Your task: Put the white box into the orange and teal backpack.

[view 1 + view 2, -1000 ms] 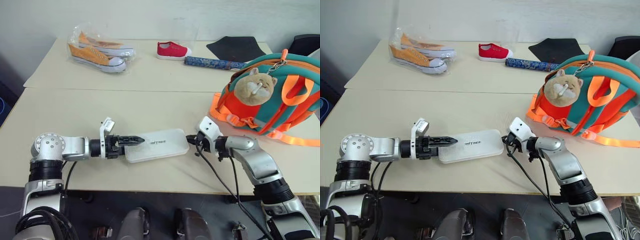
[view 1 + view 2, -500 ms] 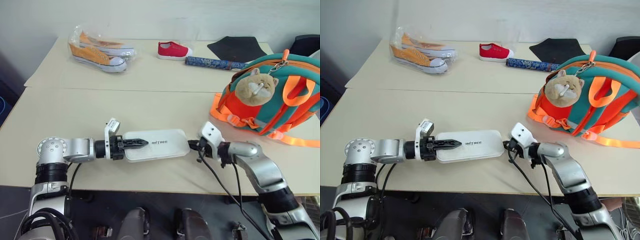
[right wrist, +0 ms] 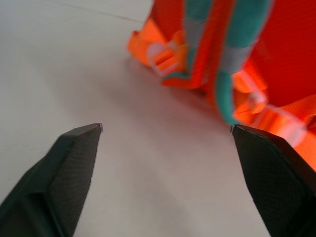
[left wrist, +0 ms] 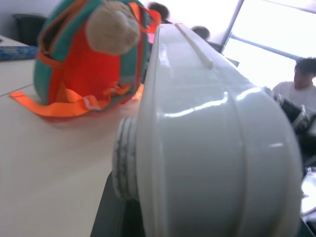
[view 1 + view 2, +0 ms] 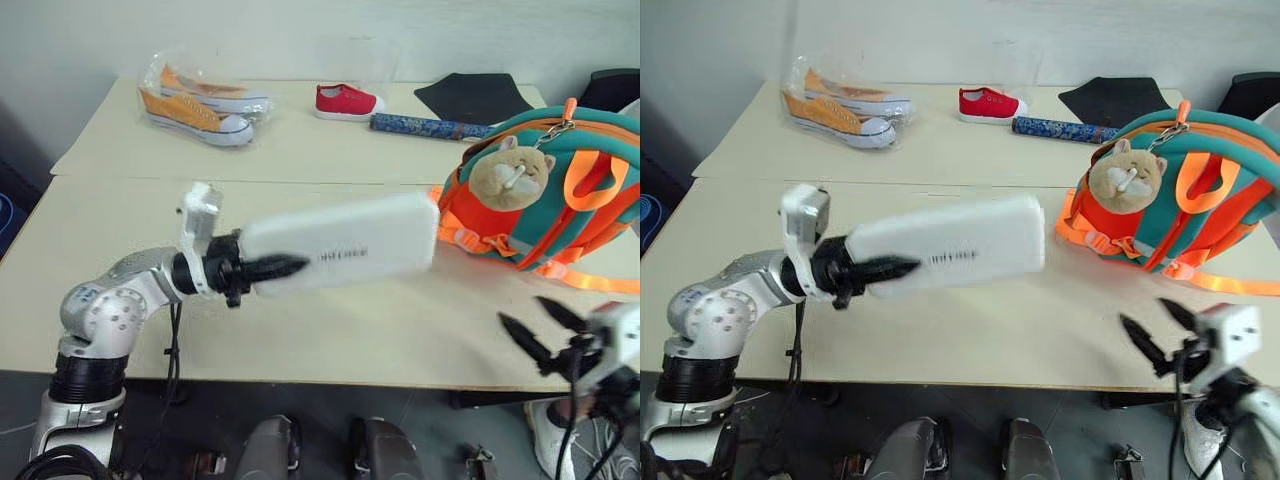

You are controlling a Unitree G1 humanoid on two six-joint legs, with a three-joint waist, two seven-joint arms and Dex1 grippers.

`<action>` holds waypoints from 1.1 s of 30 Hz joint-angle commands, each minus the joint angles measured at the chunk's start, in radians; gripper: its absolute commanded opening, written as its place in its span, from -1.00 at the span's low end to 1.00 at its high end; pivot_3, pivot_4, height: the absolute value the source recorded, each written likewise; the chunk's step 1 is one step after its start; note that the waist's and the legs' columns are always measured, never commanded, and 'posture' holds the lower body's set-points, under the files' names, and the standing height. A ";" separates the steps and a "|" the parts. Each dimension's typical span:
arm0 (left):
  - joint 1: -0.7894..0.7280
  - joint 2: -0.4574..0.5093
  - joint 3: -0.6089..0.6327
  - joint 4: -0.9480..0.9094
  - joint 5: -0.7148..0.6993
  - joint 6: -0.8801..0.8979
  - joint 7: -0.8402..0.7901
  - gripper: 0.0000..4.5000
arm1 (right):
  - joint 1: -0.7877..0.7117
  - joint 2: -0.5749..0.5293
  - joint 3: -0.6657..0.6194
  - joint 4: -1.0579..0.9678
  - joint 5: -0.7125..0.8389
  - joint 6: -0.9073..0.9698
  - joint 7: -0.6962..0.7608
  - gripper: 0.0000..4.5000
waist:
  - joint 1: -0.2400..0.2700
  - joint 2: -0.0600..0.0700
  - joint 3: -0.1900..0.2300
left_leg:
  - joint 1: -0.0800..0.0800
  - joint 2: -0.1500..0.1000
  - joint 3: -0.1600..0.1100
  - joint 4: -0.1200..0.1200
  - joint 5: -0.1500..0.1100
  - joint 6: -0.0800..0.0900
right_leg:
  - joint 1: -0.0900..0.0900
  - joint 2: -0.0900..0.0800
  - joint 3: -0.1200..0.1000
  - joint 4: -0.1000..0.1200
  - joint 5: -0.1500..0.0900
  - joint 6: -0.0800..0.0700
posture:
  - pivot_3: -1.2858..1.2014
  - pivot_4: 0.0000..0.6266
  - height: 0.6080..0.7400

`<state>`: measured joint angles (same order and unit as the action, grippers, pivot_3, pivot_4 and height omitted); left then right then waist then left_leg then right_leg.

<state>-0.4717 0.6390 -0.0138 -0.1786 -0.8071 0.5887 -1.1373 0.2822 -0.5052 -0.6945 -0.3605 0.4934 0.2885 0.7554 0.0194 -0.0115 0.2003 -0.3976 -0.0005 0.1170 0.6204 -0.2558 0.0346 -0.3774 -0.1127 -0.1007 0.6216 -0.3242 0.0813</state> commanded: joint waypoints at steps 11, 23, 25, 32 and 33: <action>-0.095 -0.045 -0.022 0.174 0.195 -0.238 -0.160 -0.46 | -0.633 -0.228 0.259 0.536 -0.028 -0.056 0.115 0.91 | -0.021 0.003 0.002 | -0.005 0.004 -0.002 0.009 0.002 0.010 | -0.003 0.000 -0.007 0.006 0.000 0.000 | 0.03 -0.52 1.00; 0.102 0.050 0.207 0.130 0.115 -0.112 -0.063 -0.46 | -0.786 -0.058 0.486 0.318 0.117 0.063 0.220 -0.80 | -0.047 0.003 0.003 | -0.006 0.003 -0.004 0.011 0.004 0.012 | -0.002 -0.002 -0.009 0.007 0.000 0.000 | 0.03 -0.52 1.00; 0.129 0.072 0.245 0.193 0.145 -0.149 -0.063 -0.46 | -0.807 -0.033 0.533 0.257 0.148 0.116 0.228 -0.99 | -0.051 0.004 0.003 | -0.006 0.004 -0.005 0.010 0.003 0.011 | -0.003 -0.002 -0.009 0.008 0.000 0.000 | 0.03 -0.52 1.00; 0.171 0.125 0.377 0.259 0.103 -0.119 -0.039 -0.46 | -0.825 -0.046 0.571 -0.018 0.539 0.477 0.228 -0.99 | -0.046 0.003 0.003 | -0.010 0.004 -0.007 0.009 0.001 0.009 | -0.008 -0.002 -0.009 0.008 0.000 -0.001 | 0.03 -0.52 1.00; 0.190 0.125 0.405 0.247 0.088 -0.102 -0.026 -0.46 | -0.816 -0.056 0.567 -0.065 0.618 0.528 0.207 -0.99 | -0.047 0.003 0.003 | -0.011 0.003 -0.007 0.009 0.000 0.010 | -0.007 -0.003 -0.009 0.008 0.000 -0.001 | 0.03 -0.52 1.00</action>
<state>-0.2942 0.7530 0.3296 0.1068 -0.6686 0.4750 -1.1770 -0.5311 -0.5433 -0.1181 -0.3111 0.9696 0.7486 0.9685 -0.0271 -0.0081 0.2032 -0.4086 0.0024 0.1095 0.6291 -0.2563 0.0455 -0.3848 -0.1156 -0.1098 0.6294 -0.3243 0.0807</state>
